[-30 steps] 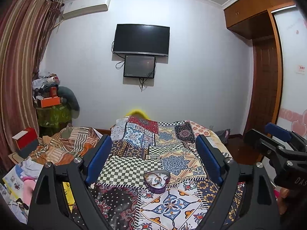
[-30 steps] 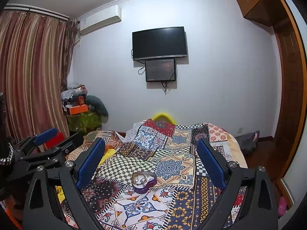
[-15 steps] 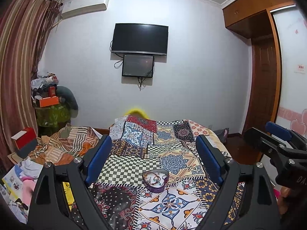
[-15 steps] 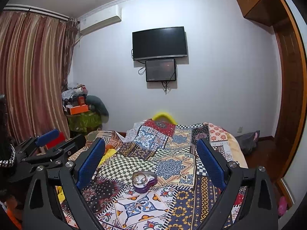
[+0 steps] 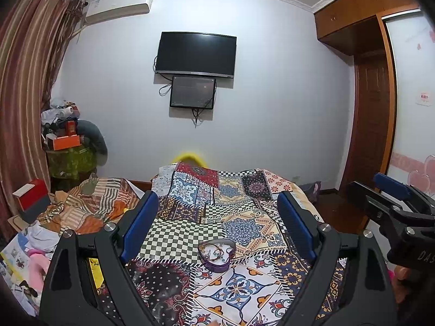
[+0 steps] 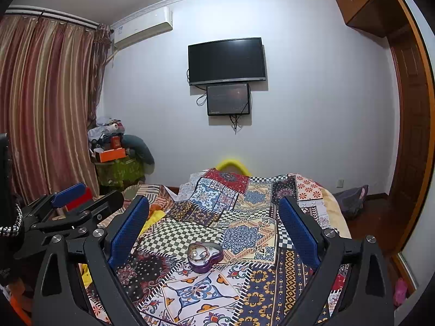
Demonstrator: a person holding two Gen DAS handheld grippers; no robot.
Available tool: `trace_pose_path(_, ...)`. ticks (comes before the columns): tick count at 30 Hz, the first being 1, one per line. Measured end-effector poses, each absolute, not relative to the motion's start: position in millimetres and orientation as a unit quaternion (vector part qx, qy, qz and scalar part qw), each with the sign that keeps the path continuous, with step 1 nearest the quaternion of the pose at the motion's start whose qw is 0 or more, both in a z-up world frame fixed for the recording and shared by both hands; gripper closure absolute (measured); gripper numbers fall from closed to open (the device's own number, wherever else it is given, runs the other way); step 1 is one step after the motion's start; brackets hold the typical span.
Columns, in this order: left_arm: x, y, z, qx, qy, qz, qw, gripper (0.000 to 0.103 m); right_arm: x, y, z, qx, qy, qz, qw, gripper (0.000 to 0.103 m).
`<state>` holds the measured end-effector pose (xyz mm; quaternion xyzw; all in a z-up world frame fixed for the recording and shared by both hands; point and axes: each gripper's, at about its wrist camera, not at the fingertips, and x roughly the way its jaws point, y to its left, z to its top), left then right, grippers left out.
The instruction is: Organize jewelry
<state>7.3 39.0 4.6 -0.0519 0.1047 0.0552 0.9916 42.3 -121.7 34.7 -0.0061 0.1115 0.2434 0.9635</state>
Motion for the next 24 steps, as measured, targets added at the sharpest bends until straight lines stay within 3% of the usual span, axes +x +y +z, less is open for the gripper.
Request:
trace_pose_path(9, 7.5, 40.2, 4.3, -0.054, 0.106, 0.054, 0.991, 0.014, 41.3, -120.5, 35.2, -0.007, 0.112, 0.244, 0.963, 0.008)
trace_pose_path(12, 7.6, 40.1, 3.1, -0.055, 0.107, 0.055, 0.991, 0.007, 41.9, -120.9, 33.9, -0.006, 0.113, 0.242, 0.964, 0.008)
trace_pose_path(24, 13.9, 44.5, -3.1, -0.066, 0.118, 0.053, 0.989, 0.006, 49.1, -121.5, 29.7, -0.004, 0.126, 0.24, 0.963, 0.008)
